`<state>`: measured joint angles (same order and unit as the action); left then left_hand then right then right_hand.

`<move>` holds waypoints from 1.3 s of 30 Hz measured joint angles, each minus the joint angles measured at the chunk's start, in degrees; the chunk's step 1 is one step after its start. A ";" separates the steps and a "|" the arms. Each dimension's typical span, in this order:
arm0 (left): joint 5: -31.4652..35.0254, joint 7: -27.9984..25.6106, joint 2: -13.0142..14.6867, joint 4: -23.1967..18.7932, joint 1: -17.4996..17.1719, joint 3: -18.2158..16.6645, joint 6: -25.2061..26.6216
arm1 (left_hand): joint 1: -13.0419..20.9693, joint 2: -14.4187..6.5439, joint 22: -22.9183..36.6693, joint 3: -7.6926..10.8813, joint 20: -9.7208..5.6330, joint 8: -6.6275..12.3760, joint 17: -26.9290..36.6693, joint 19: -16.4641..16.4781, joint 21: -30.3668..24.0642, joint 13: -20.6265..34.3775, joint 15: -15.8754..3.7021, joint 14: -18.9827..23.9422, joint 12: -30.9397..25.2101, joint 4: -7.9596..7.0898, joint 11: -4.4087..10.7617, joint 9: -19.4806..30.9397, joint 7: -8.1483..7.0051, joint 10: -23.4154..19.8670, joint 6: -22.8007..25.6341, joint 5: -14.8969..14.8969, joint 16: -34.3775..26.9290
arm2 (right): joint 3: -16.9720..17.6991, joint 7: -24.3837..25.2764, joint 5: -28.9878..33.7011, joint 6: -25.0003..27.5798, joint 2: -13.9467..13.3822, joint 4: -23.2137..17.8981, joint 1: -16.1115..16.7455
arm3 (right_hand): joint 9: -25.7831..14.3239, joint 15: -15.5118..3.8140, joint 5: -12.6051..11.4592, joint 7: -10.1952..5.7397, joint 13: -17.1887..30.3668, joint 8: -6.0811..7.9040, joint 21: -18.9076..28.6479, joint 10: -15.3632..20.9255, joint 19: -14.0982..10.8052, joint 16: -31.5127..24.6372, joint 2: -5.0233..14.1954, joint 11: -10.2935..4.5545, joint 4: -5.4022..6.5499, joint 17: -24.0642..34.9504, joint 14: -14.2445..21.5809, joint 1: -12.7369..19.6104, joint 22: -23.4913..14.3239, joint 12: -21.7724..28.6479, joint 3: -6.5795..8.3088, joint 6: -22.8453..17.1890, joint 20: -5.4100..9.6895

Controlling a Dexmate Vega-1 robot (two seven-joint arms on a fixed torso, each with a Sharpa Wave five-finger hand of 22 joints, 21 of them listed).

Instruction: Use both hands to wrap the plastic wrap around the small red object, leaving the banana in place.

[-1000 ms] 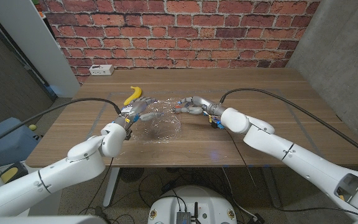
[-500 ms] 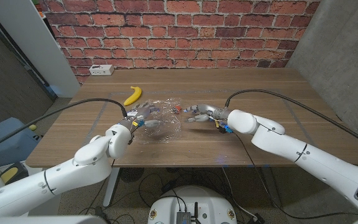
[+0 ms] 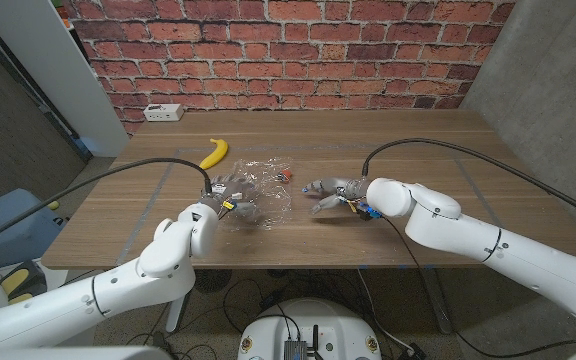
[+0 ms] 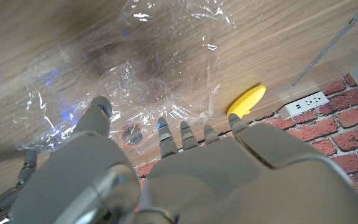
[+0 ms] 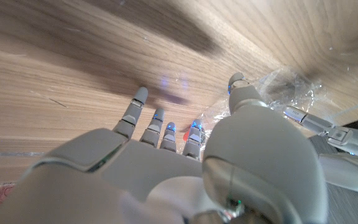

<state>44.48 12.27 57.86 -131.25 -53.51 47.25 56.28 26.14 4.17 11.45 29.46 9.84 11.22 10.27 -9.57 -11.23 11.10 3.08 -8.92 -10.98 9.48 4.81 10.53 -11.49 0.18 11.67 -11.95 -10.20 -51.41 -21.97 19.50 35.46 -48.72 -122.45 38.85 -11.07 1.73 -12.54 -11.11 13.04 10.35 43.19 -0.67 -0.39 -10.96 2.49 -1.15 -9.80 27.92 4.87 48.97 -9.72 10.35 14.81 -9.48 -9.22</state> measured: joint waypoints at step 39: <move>17.45 4.26 -6.40 3.18 -5.39 0.78 2.57 | 24.98 -8.64 -0.54 1.31 -0.23 9.81 -0.42 10.10 -2.99 -0.17 -2.78 9.56 -3.67 0.71 0.74 1.08 6.80 -10.57 29.53 1.83 -0.85 | 0.63 8.83 5.40 -9.13 3.71 1.17 8.18 | 0.02 -3.86 -2.75 2.11 -0.37 -0.58 -4.66 3.03 -5.90 -5.07 -3.23 -2.92 3.38 -1.47 3.35 7.88 -0.39 2.12 -2.05 5.93 4.01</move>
<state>61.93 16.54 51.46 -128.06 -58.90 48.03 58.85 51.13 -4.47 10.91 30.78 9.61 21.02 9.86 0.53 -14.22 10.92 0.30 0.64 -14.65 10.19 5.55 11.61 -4.70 -10.39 41.20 -10.12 -11.05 -50.78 -13.14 24.90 26.33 -45.01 -121.27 47.03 -11.05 -2.12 -15.29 -8.99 12.67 9.77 38.52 2.35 -6.30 -16.03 -0.74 -4.07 -6.43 26.45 8.22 56.85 -10.12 12.47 12.76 -3.54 -5.21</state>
